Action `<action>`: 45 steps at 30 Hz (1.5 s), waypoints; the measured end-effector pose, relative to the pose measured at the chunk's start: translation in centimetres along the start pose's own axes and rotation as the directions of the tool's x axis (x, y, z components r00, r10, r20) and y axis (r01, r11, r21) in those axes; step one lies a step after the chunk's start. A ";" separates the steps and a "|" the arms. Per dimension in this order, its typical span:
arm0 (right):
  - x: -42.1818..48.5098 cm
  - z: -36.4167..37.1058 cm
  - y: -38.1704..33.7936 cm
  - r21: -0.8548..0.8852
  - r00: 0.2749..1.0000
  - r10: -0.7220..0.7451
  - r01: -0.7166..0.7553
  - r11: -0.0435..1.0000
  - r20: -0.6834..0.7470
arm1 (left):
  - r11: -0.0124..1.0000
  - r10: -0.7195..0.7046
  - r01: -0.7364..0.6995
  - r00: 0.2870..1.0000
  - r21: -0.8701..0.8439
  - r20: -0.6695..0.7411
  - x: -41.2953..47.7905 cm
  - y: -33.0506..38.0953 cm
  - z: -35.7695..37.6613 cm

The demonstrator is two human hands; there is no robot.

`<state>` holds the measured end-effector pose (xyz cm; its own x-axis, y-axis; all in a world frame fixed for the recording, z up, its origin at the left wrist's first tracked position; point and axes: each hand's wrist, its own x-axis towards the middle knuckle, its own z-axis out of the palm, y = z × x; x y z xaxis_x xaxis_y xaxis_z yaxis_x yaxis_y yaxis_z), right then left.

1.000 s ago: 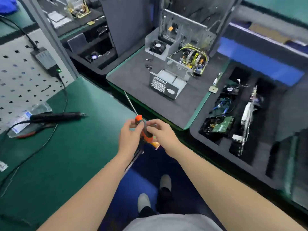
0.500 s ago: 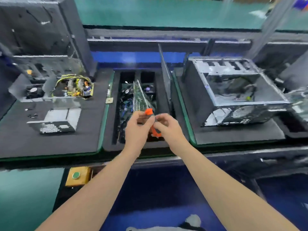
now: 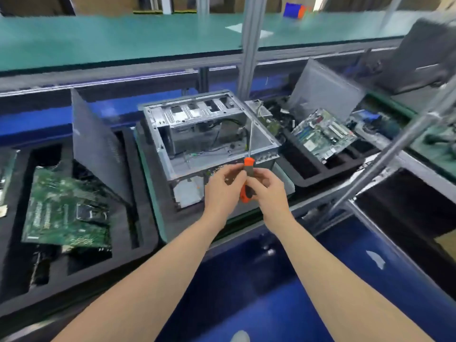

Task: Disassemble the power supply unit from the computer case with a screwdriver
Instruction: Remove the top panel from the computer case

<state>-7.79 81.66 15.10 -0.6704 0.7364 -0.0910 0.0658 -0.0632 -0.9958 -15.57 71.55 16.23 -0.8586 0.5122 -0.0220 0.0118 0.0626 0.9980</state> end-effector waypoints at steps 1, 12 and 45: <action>0.9 -1.6 0.1 0.011 0.999 0.012 -0.012 1.000 -0.037 | 1.000 0.002 -0.002 1.000 0.004 0.014 0.4 0.0 1.8; 10.2 -12.2 4.2 0.015 0.942 0.276 -0.279 0.960 -0.191 | 0.972 -0.137 0.077 0.955 0.224 0.264 6.9 -3.4 13.5; 23.7 -11.8 -1.6 -0.525 0.917 -0.321 0.399 0.752 0.237 | 0.484 0.606 -0.286 0.792 0.827 -0.080 8.9 -1.5 13.0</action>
<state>-15.03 107.15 14.60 -0.8107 0.5361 0.2351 0.1698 0.5996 -0.7821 -16.59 87.12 13.76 -0.7135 0.3749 0.5920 0.6756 0.5920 0.4394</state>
